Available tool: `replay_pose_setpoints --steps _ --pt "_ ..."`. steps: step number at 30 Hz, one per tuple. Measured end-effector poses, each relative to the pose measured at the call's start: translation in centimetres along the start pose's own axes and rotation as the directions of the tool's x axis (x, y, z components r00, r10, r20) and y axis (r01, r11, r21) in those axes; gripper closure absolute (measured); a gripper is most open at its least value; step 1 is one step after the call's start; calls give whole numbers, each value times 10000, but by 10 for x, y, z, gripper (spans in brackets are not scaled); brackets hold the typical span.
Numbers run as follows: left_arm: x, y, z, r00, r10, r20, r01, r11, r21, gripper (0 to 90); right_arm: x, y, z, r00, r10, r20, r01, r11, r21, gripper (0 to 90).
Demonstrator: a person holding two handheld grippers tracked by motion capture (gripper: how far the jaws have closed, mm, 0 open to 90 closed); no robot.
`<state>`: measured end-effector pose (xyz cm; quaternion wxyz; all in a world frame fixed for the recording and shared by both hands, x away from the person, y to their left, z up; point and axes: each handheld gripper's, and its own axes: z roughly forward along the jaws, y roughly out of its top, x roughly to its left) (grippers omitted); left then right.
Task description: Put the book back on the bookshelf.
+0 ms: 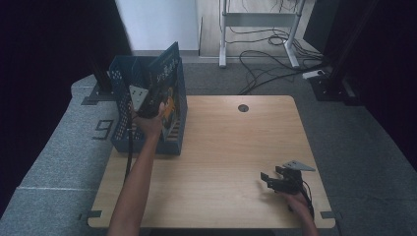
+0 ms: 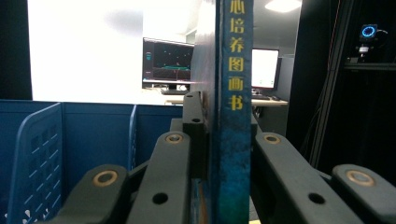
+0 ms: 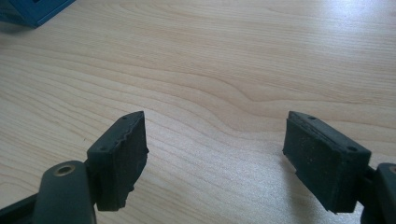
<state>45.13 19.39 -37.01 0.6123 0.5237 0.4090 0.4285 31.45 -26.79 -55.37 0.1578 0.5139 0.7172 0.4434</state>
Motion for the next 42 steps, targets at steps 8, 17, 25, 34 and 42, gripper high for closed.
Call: replay_pose_setpoints --steps 8,17,25,34,42 --pt "0 0 0 10000 -26 32 26 10000 0 808 0 0 0 10000 0 -7 0 10000 -10 212" --pt "1 -1 1 9998 -131 127 131 9999 15 798 0 0 0 10000 -32 0 32 10000 -11 212" --pt "-1 -1 2 9997 -43 243 39 9998 192 785 1 0 0 10000 -25 -45 25 10000 -13 213" --pt "-1 -1 4 10000 10 39 -12 9984 562 801 1 0 0 10000 -46 -18 45 10000 -61 215" --pt "-1 0 3 9999 10 -157 -1 9983 583 824 1 0 0 10000 -45 47 46 10000 -54 216"
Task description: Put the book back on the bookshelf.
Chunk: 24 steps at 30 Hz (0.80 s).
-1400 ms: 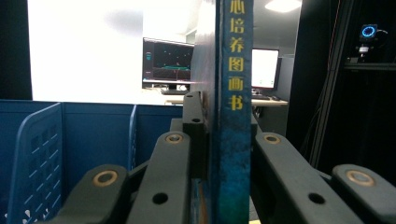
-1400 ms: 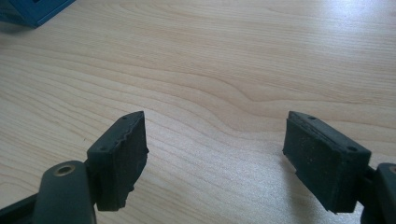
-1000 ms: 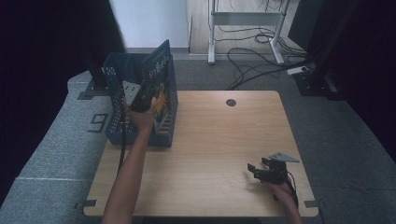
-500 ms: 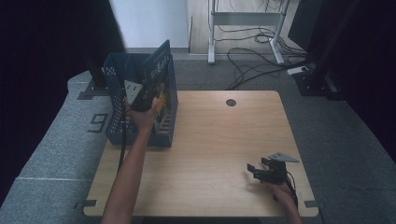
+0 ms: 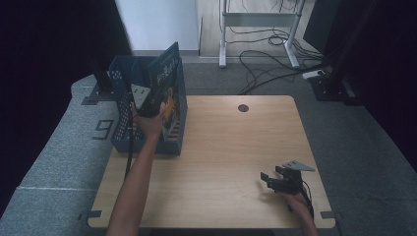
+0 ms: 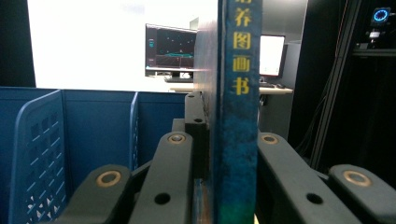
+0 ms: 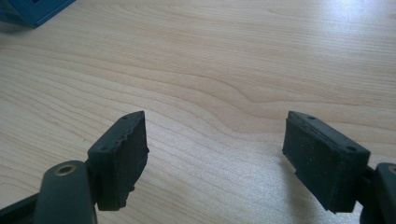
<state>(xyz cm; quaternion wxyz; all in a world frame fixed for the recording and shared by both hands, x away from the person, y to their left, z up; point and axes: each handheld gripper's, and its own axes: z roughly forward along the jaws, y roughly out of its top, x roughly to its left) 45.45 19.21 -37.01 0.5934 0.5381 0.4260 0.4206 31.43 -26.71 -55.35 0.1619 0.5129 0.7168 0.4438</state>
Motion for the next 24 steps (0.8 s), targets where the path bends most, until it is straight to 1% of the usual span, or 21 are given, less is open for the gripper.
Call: replay_pose_setpoints --steps 2,5,8,11,16,20,24 --pt "0 0 0 10000 52 -14 -52 10000 -16 826 0 0 0 10000 28 7 -28 10000 -10 216" --pt "2 0 -2 10000 24 12 -23 9999 -141 827 -1 0 -1 10000 59 13 -59 10000 -30 217" --pt "5 1 -6 9999 -116 -27 115 9990 -438 828 -3 0 -1 10000 68 25 -68 10000 -33 218" --pt "8 4 -9 9995 -316 -69 309 9961 -831 827 -3 0 -1 10000 60 64 -59 10000 -41 218" --pt "12 1 -7 9988 -481 -45 473 9925 -1129 826 -2 0 -1 10000 32 75 -32 10000 -35 218" --pt "12 -5 -3 9992 -386 58 390 9930 -1119 824 -2 0 -1 9998 10 177 -7 9999 -151 219" --pt "12 -13 0 9990 -449 64 453 9927 -1118 823 -1 -1 -2 9998 7 182 -4 9999 -158 219"
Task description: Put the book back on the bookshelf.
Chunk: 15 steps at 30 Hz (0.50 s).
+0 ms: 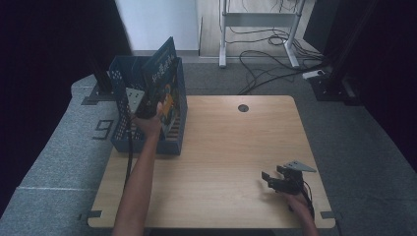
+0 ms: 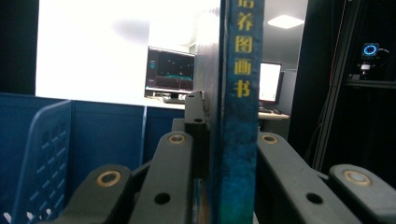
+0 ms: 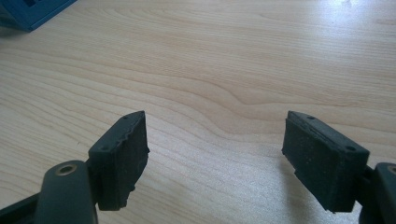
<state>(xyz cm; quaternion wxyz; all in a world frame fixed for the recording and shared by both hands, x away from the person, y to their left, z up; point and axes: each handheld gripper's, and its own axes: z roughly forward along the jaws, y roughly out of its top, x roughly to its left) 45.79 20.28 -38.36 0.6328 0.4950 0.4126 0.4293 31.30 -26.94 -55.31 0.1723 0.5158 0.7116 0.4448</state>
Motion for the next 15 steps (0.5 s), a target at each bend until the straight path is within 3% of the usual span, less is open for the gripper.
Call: replay_pose_setpoints --steps 5,15 --pt "2 -9 -2 10000 -26 57 26 9999 -123 822 0 0 -1 9999 -2 160 4 9999 -142 219" --pt "-7 -33 -8 9997 183 170 -189 9993 321 815 3 0 0 10000 -71 4 72 9999 -77 219"
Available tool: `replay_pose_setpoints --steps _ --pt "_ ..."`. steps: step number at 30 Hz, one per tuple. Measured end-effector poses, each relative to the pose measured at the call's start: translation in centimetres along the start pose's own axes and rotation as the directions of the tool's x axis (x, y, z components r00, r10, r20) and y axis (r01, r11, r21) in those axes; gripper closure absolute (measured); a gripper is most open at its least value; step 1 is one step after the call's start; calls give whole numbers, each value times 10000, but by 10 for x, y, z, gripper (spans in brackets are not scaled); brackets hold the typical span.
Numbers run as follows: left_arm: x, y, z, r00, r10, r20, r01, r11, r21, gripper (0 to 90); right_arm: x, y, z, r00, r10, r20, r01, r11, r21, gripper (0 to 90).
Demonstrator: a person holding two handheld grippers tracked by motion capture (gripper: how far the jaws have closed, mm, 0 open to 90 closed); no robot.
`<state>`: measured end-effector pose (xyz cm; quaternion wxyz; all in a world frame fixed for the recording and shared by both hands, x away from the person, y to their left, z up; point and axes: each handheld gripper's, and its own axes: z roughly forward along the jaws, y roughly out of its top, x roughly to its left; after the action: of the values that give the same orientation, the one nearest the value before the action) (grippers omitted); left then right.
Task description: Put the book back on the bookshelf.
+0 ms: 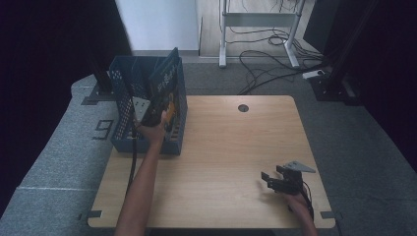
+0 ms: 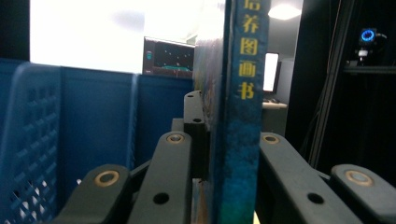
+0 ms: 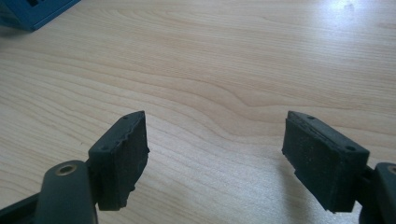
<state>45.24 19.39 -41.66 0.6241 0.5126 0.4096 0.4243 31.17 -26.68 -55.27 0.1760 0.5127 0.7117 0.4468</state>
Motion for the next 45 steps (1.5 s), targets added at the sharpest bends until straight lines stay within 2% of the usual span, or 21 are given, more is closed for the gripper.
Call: replay_pose_setpoints --steps 4,9,13,19,27,33,38,45 --pt "-2 -11 -5 9999 -124 -26 125 9997 190 806 1 0 0 10000 -44 15 44 10000 39 217" --pt "-4 -13 -15 9998 -166 95 160 9982 580 787 3 0 0 9999 -121 -9 121 9999 66 217" --pt "-8 -18 -19 9996 -110 273 78 9935 1136 748 5 0 0 9997 -215 -73 216 9997 87 215" --pt "-10 -19 -21 9992 -192 355 138 9891 1464 694 3 -2 -2 9999 -143 -81 144 9999 90 215" --pt "-10 -22 -27 9983 -241 539 140 9836 1801 647 -2 -2 -4 10000 -7 -58 7 10000 60 214" --pt "-11 -26 -36 9976 -106 678 -25 9818 1901 637 -4 -3 -5 9999 128 -69 -127 9999 29 214" --pt "-12 -28 -37 9960 -145 885 -47 9771 2126 638 -2 -2 -3 9999 -6 -118 7 9999 109 214" --pt "-18 -27 -37 9961 -2 882 -180 9785 2057 667 -2 -2 -3 9999 -15 -129 17 10000 96 214"
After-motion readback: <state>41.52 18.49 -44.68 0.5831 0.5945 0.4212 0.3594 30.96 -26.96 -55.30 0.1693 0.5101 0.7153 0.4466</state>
